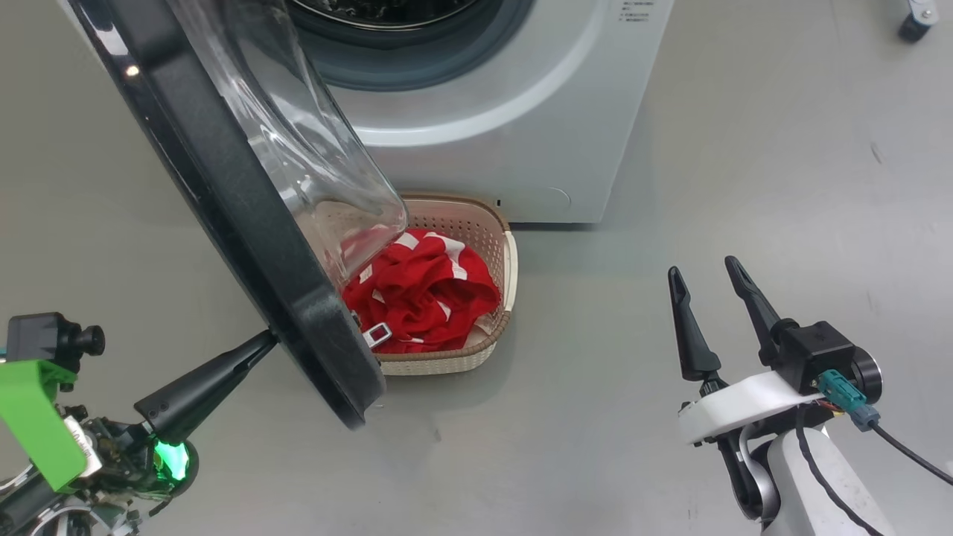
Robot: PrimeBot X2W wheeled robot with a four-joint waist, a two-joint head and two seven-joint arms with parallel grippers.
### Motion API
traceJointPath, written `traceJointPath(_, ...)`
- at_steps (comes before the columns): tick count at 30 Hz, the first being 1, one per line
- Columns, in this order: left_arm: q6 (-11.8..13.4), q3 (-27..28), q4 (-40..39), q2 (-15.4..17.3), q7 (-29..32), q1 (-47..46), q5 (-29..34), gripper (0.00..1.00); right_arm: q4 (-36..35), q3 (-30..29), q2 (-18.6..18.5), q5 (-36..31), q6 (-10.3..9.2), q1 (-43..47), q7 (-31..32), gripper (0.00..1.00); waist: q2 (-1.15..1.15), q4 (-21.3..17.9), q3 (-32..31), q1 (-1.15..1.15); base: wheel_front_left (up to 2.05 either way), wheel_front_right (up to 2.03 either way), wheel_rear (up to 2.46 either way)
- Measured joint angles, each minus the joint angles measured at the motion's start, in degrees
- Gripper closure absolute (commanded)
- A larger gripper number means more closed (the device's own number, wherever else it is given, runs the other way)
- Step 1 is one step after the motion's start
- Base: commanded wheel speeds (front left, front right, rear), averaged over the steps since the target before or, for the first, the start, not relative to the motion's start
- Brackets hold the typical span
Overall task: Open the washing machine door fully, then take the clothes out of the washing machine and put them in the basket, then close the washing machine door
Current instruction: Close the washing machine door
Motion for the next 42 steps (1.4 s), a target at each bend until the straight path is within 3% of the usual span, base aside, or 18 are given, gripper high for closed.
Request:
traceJointPath(15, 0.3, -0.7, -2.6, 0.7, 1.1, -3.5, -0.1, 1.00, -2.0, 2.6, 0.0, 3.3, -1.40, -1.9, 0.0, 0.00, 0.00, -8.5, 4.0, 0.00, 0.00, 0.00, 0.00)
traceJointPath(42, 9.0, -1.4, 1.5, 4.9, 0.6, -21.0, 0.9, 1.00, -4.4, 8.2, 0.2, 7.5, -3.21, -6.1, 0.0, 0.00, 0.00, -20.9, 12.4, 0.00, 0.00, 0.00, 0.00)
